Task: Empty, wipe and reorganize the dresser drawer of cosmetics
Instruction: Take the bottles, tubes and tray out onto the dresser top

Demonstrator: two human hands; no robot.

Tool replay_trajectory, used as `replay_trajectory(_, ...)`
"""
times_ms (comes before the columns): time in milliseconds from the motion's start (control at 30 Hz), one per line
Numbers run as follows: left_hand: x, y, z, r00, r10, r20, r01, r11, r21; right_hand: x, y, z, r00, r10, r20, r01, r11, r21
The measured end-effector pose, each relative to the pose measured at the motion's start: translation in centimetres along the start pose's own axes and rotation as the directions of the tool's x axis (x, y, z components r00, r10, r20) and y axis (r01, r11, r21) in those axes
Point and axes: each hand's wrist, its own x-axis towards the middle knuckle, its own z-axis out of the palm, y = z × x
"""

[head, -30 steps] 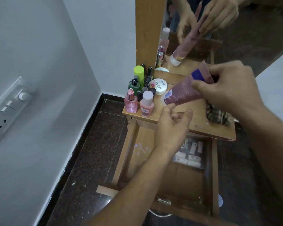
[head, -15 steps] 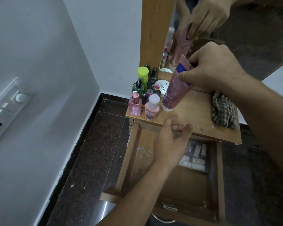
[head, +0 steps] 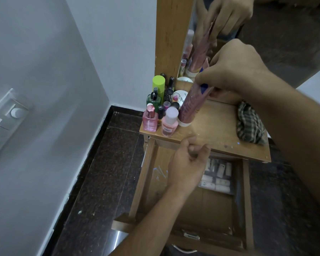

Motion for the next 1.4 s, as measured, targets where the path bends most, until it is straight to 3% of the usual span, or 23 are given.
replay_trajectory(367, 0.0, -0.2, -0.5, 1.0, 0.003, -0.03, -0.002, 1.0, 0.013, -1.8, 0.0, 0.5, 0.987, 0.063, 0.148, -0.082, 0.989, 0.125)
replay_trajectory(500, -0.2, -1.6, -0.6, 0.999, -0.035, -0.021, 0.036, 0.998, 0.053, -4.9, 3.1, -1.0, 1.0, -0.014, -0.02, 0.02, 0.929, 0.37)
replay_trajectory(600, -1.3, -3.7, 0.0, 0.996, -0.071, -0.046, 0.08, 0.97, 0.23, -9.7, 8.3, 0.8, 0.982, 0.16, -0.103, -0.071, 0.809, 0.583)
replay_trajectory(700, -1.4, -5.6, 0.8, 0.994, -0.107, -0.038, 0.113, 0.898, 0.426, -14.7, 13.9, 8.2, 0.907, 0.398, 0.137, -0.411, 0.766, 0.493)
replay_trajectory(767, -0.8, -6.5, 1.6, 0.992, -0.121, -0.024, 0.115, 0.832, 0.543, -16.8, 16.6, 12.8, 0.849, 0.46, 0.261, -0.526, 0.779, 0.34)
replay_trajectory(967, 0.5, -7.8, 3.9, 0.992, -0.119, -0.032, 0.111, 0.748, 0.654, -16.5, 19.6, 18.5, 0.797, 0.55, 0.25, -0.59, 0.797, 0.126)
replay_trajectory(1167, 1.1, -7.7, 4.3, 0.996, -0.072, -0.056, 0.089, 0.659, 0.747, -15.2, 19.6, 18.3, 0.772, 0.591, 0.232, -0.634, 0.743, 0.217)
replay_trajectory(1400, 1.1, -7.9, 1.9, 0.992, -0.091, -0.085, 0.124, 0.638, 0.76, -16.0, 20.5, 17.3, 0.789, 0.538, 0.297, -0.594, 0.791, 0.145)
